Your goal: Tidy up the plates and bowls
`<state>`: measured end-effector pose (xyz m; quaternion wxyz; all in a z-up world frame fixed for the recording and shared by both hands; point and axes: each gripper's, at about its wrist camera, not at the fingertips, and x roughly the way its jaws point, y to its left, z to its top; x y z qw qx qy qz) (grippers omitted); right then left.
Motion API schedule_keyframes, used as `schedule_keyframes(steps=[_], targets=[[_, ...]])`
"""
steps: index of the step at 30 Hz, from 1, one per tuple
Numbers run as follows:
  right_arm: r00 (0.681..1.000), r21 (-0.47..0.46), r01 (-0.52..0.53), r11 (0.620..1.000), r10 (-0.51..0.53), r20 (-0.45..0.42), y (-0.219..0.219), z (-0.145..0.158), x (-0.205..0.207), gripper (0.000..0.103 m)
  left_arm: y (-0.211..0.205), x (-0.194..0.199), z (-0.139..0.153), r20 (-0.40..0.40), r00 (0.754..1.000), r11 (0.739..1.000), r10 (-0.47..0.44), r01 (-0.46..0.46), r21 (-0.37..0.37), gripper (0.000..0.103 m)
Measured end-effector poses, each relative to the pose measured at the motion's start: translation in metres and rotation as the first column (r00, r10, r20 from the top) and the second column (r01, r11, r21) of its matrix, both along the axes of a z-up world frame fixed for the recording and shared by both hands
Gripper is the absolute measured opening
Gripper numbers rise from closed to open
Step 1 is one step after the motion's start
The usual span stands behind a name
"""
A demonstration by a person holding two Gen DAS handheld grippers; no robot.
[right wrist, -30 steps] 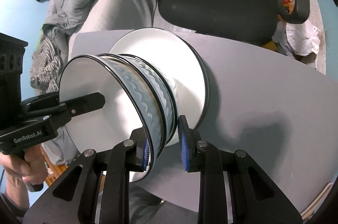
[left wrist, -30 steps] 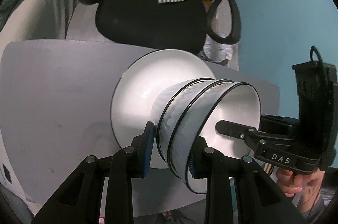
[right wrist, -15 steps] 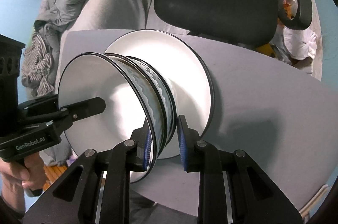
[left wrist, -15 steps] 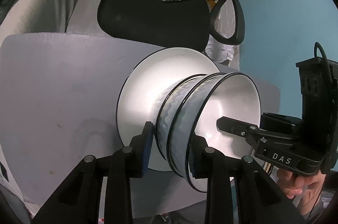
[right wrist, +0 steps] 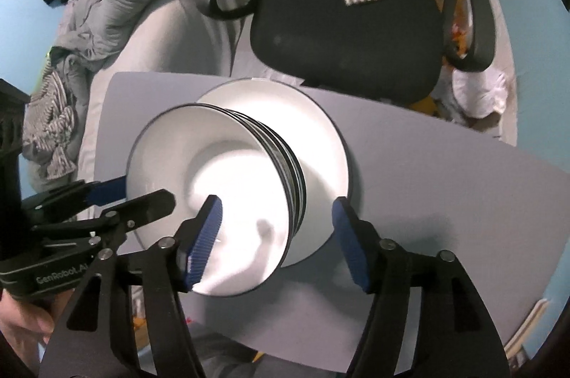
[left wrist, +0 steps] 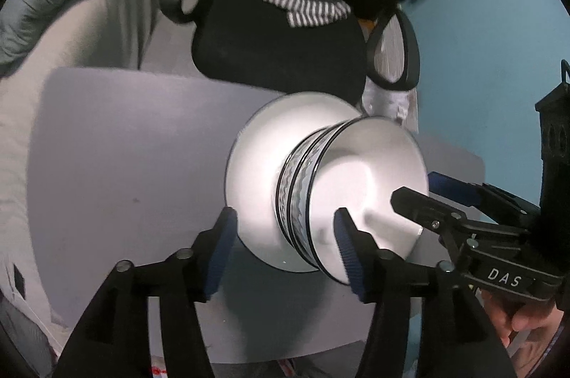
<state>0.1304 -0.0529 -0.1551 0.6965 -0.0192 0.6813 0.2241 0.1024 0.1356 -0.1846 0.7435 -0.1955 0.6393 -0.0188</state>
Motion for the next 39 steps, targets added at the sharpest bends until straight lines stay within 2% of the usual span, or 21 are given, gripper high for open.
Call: schedule_keyframes(steps=[3, 5, 15, 20, 25, 29, 39], targets=[[0.998, -0.022, 0.007, 1.000, -0.005, 0.065, -0.002, 0.018, -0.002, 0.069, 0.003, -0.008, 0.024, 0.069, 0.997, 0.999, 0.013, -0.016, 0.035, 0.076], [0.995, -0.028, 0.017, 0.999, -0.014, 0.099, -0.005, 0.030, -0.003, 0.069, 0.006, -0.013, 0.038, 0.105, 0.994, 0.999, 0.025, -0.029, 0.040, 0.081], [0.967, -0.004, 0.063, 0.998, -0.060, 0.247, -0.018, 0.100, -0.017, 0.070, 0.000, -0.040, 0.110, 0.241, 0.970, 0.996, 0.038, -0.056, 0.068, 0.086], [0.947, 0.008, 0.085, 0.996, -0.083, 0.312, -0.030, 0.130, -0.025, 0.070, -0.011, -0.050, 0.139, 0.299, 0.954, 0.993, 0.013, -0.047, 0.105, 0.086], [0.924, 0.016, 0.111, 0.994, -0.109, 0.366, -0.042, 0.157, -0.035, 0.070, -0.024, -0.057, 0.157, 0.336, 0.942, 0.993, -0.015, -0.025, 0.115, 0.086], [0.916, 0.040, 0.143, 0.989, -0.148, 0.373, -0.054, 0.171, -0.043, 0.070, -0.032, -0.061, 0.164, 0.352, 0.935, 0.989, -0.040, -0.014, 0.149, 0.086], [0.884, 0.037, 0.189, 0.981, -0.187, 0.428, -0.073, 0.194, -0.064, 0.070, -0.048, -0.075, 0.184, 0.381, 0.923, 0.993, -0.058, 0.014, 0.117, 0.086]])
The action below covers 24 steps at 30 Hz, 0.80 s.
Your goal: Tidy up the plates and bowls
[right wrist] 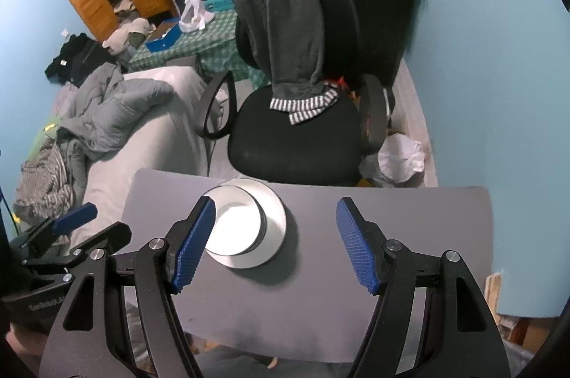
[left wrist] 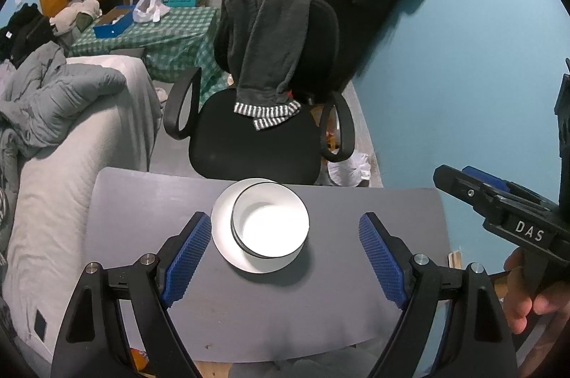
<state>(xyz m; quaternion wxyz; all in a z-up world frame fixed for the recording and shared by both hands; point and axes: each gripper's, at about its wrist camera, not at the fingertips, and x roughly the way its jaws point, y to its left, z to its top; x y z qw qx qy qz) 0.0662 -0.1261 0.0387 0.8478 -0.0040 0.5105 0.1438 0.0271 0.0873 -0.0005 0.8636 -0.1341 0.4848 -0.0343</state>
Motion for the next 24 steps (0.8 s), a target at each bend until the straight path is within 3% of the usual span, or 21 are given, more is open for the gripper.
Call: schedule_keyframes(steps=[6, 24], targets=[[0.999, -0.028, 0.030, 0.999, -0.029, 0.030, -0.009, 0.005, -0.006, 0.070, -0.005, -0.005, 0.010, 0.013, 1.000, 1.000, -0.001, 0.001, 0.020, 0.086], [0.994, -0.039, 0.097, 0.995, -0.094, 0.057, -0.029, 0.014, -0.012, 0.070, -0.024, -0.008, 0.015, 0.004, 0.999, 0.999, -0.043, 0.043, -0.021, 0.086]])
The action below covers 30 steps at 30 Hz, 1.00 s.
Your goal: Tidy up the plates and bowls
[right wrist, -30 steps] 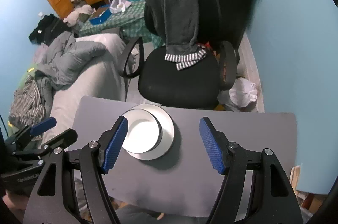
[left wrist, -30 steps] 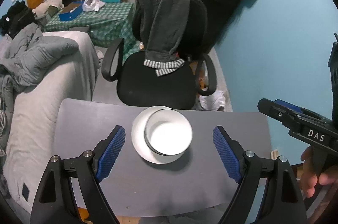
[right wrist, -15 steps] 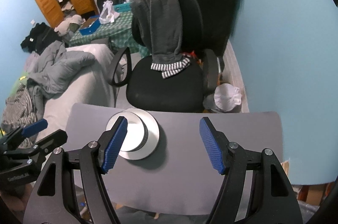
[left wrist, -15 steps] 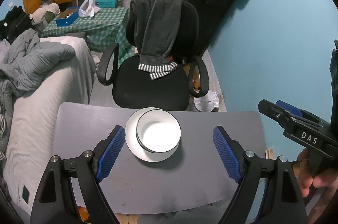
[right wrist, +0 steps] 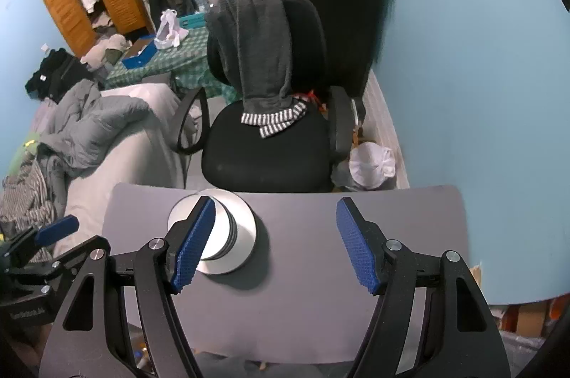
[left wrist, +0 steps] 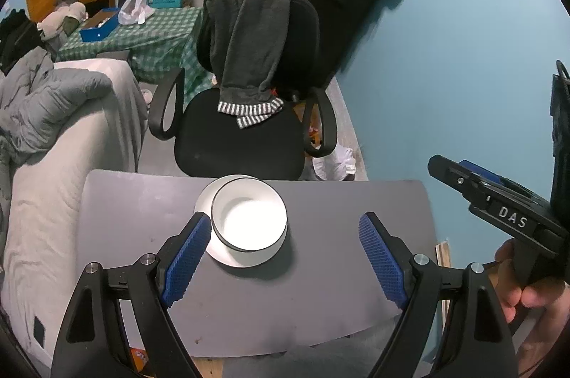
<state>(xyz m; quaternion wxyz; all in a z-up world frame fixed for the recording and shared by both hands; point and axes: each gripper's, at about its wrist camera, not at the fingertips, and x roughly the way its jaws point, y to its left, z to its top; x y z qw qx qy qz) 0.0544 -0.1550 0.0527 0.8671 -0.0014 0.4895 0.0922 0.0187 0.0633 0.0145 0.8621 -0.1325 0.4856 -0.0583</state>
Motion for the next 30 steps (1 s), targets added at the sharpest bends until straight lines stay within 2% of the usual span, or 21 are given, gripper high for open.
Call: schedule_keyframes(steps=[30], targets=[[1.000, 0.009, -0.022, 1.000, 0.022, -0.004, 0.0100, 0.0009, 0.0018, 0.070, 0.0001, -0.0057, 0.0036, 0.007, 0.999, 0.999, 0.040, -0.040, 0.004, 0.086]])
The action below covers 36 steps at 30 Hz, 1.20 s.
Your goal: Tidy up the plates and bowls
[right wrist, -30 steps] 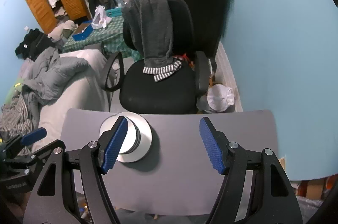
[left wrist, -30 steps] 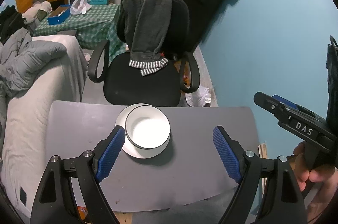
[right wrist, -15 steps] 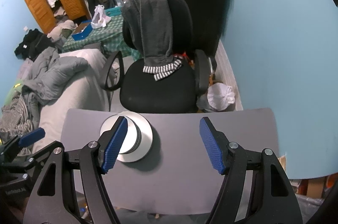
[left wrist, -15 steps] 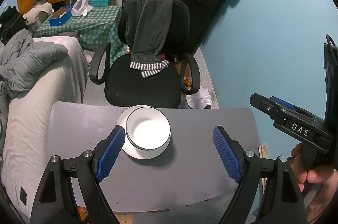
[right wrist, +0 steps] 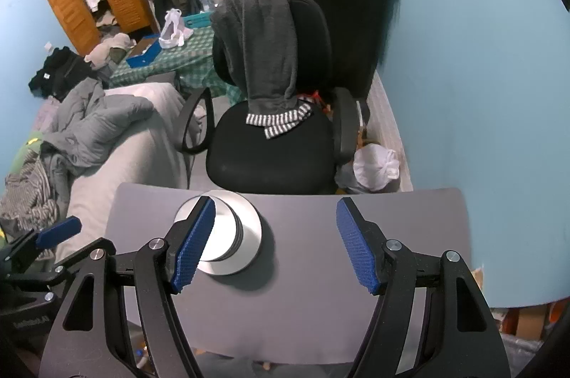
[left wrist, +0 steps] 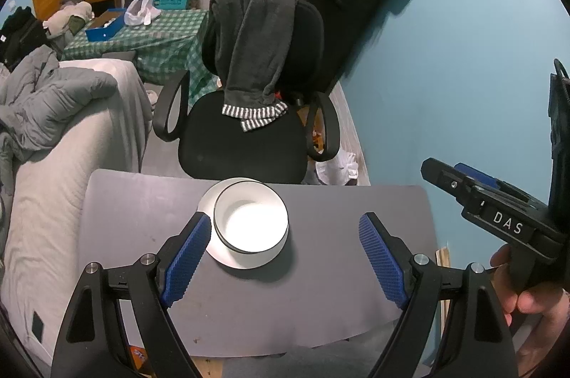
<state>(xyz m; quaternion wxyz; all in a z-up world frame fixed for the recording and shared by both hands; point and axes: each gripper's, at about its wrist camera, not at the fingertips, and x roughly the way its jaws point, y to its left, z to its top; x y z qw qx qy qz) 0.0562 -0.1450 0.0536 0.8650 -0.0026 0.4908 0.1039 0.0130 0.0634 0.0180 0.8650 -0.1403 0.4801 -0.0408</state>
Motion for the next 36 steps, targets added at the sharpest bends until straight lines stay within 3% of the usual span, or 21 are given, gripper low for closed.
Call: schedule_keyframes(steps=[16, 26, 36], targets=[[1.000, 0.007, -0.009, 1.000, 0.009, -0.003, 0.003, -0.001, -0.001, 0.070, 0.001, -0.004, 0.002, 0.001, 0.999, 0.999, 0.038, -0.038, -0.013, 0.086], [1.000, 0.009, -0.013, 1.000, 0.013, -0.007, 0.009, 0.000, -0.004, 0.070, -0.003, -0.012, 0.010, 0.043, 0.998, 0.997, 0.048, -0.050, 0.055, 0.090], [1.000, 0.011, -0.015, 1.000, 0.015, -0.010, 0.014, 0.001, -0.008, 0.070, -0.003, -0.016, 0.010, 0.048, 0.997, 0.997, 0.053, -0.055, 0.053, 0.090]])
